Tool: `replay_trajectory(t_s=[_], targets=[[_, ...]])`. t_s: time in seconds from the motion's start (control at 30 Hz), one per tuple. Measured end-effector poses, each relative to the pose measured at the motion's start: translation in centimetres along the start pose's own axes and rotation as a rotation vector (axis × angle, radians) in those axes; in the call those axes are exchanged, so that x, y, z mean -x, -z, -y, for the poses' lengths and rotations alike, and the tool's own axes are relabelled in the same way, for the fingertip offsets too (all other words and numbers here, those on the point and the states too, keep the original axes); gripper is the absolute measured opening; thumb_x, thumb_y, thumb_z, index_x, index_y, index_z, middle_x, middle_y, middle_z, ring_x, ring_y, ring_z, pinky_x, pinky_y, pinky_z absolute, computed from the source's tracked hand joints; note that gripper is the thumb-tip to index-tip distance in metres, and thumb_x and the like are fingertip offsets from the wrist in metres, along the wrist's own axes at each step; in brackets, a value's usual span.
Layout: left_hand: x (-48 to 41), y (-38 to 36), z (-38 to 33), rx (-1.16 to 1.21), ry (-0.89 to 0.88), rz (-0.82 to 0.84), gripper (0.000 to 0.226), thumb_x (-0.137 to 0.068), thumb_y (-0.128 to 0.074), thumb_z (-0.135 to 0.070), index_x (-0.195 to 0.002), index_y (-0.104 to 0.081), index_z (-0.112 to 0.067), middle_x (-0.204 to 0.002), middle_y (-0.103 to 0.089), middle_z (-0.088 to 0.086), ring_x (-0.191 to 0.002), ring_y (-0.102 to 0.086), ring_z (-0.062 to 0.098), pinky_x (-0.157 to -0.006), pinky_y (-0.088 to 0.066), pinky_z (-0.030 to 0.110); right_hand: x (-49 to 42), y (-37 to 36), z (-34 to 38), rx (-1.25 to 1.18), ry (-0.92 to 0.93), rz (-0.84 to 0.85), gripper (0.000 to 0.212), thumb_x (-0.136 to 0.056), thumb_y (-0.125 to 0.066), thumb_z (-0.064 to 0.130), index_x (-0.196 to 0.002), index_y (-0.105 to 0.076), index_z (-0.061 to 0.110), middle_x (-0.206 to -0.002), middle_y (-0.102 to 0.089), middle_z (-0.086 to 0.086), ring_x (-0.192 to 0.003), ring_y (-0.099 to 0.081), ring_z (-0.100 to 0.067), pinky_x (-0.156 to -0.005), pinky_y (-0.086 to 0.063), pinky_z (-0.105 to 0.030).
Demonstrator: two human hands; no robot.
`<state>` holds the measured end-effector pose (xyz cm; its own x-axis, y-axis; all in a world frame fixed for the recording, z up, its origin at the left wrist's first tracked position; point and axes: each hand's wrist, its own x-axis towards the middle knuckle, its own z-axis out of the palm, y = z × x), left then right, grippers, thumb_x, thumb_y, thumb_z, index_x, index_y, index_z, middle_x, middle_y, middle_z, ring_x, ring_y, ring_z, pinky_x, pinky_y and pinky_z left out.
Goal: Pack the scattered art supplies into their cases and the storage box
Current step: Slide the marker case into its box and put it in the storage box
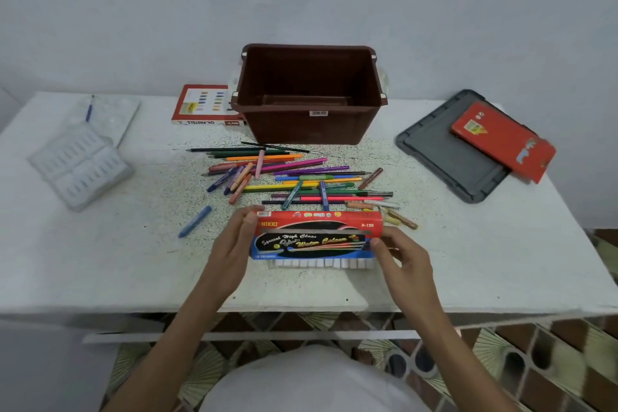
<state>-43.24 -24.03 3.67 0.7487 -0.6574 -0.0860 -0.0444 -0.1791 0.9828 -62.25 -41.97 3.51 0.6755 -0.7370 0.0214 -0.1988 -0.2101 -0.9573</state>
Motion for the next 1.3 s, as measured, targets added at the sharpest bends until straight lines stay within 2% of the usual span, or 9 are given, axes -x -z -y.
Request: replay_trajectory(t_s=[0.1, 0.2, 0.37, 0.53, 0.7, 0.93, 1.07, 1.13, 1.3], targets=[[-0.5, 0.1, 0.4, -0.045, 0.001, -0.028, 0.036, -0.096, -0.036, -0.043, -0.13, -0.044, -0.035, -0.106, -0.062, -0.024, -0.093, -0.068, 0.002, -0.066, -0.06, 0.03, -0.2, -0.1, 0.3, -0.045, -0.016, 0.032, 0.02, -0.099, -0.055, 0.012, -0.105, -0.071, 0.022, -0.1, -0.074, 0.011, -0.098, -0.068, -0.009, -0.083, -0.055, -0.025], [-1.3, 0.4, 1.6, -0.272, -0.115, -0.047, 0.037, -0.099, -0.041, -0.042, -0.135, -0.036, -0.05, -0.105, -0.064, -0.017, -0.084, -0.07, 0.013, -0.059, -0.059, 0.047, -0.5, -0.2, 0.6, -0.131, -0.088, 0.017, 0.02, -0.099, -0.054, 0.009, -0.105, -0.07, 0.02, -0.096, -0.075, 0.01, -0.095, -0.069, -0.006, -0.078, -0.055, -0.019], [-2.1, -0.1, 1.8, -0.596, -0.283, 0.055, 0.057, -0.086, -0.054, -0.055, -0.138, -0.043, -0.034, -0.138, -0.037, -0.008, -0.115, -0.046, -0.006, -0.084, -0.057, 0.032, -1.5, -0.3, 0.9, -0.273, -0.282, -0.023, 0.018, -0.099, -0.055, 0.011, -0.107, -0.07, 0.017, -0.092, -0.076, 0.005, -0.091, -0.072, -0.01, -0.071, -0.057, -0.022], [-2.9, -1.1, 1.7, -0.92, -0.377, 0.194, 0.104, -0.065, -0.049, -0.09, -0.149, -0.027, -0.034, -0.154, -0.02, -0.007, -0.145, -0.012, 0.016, -0.116, -0.015, 0.043, -2.2, -0.5, 1.0, -0.349, -0.354, -0.007, 0.019, -0.1, -0.052, 0.011, -0.108, -0.069, 0.014, -0.092, -0.077, 0.004, -0.087, -0.072, -0.01, -0.064, -0.055, -0.019], [-4.2, -1.9, 1.2, -1.011, -0.35, 0.323, 0.106, -0.06, -0.045, -0.09, -0.15, -0.023, -0.036, -0.141, -0.034, -0.01, -0.134, -0.024, 0.012, -0.112, -0.004, 0.031, -2.7, -1.2, 1.2, -0.349, -0.365, 0.038, 0.022, -0.099, -0.053, 0.007, -0.099, -0.071, 0.019, -0.088, -0.077, 0.005, -0.082, -0.072, -0.008, -0.064, -0.055, -0.019], [-4.6, -1.3, 1.0, -0.989, -0.408, 0.387, 0.101, -0.063, -0.054, -0.085, -0.149, -0.028, -0.037, -0.143, -0.038, -0.011, -0.131, -0.029, 0.01, -0.105, -0.011, 0.026, -3.0, -1.9, 1.2, -0.342, -0.375, 0.056, 0.017, -0.099, -0.055, 0.01, -0.1, -0.071, 0.018, -0.085, -0.076, 0.005, -0.082, -0.072, -0.01, -0.065, -0.057, -0.024], [-4.3, 0.4, 1.7, -0.976, -0.386, 0.379, 0.098, -0.066, -0.054, -0.086, -0.148, -0.027, -0.039, -0.143, -0.039, -0.011, -0.131, -0.031, 0.01, -0.106, -0.013, 0.027, -3.0, -1.7, 0.1, -0.143, -0.261, 0.072, 0.018, -0.099, -0.056, 0.017, -0.104, -0.071, 0.027, -0.089, -0.074, 0.007, -0.087, -0.069, -0.013, -0.068, -0.059, -0.034], [-4.0, 1.5, 2.3, -0.965, -0.372, 0.365, 0.097, -0.067, -0.053, -0.087, -0.148, -0.026, -0.04, -0.141, -0.041, -0.01, -0.13, -0.034, 0.01, -0.107, -0.017, 0.029, -3.1, -1.4, -0.8, 0.069, -0.11, 0.109, 0.02, -0.099, -0.057, 0.018, -0.105, -0.068, 0.033, -0.094, -0.071, 0.013, -0.089, -0.064, -0.009, -0.07, -0.055, -0.028], [-3.4, 4.5, 3.7, -0.962, -0.344, 0.299, 0.097, -0.065, -0.049, -0.091, -0.146, -0.03, -0.041, -0.137, -0.049, -0.007, -0.125, -0.044, 0.015, -0.105, -0.03, 0.04, -3.4, -1.1, -3.1, 0.538, 0.239, 0.255, 0.034, -0.096, -0.052, 0.032, -0.127, -0.061, 0.022, -0.121, -0.061, 0.01, -0.11, -0.05, -0.008, -0.093, -0.044, -0.028]])
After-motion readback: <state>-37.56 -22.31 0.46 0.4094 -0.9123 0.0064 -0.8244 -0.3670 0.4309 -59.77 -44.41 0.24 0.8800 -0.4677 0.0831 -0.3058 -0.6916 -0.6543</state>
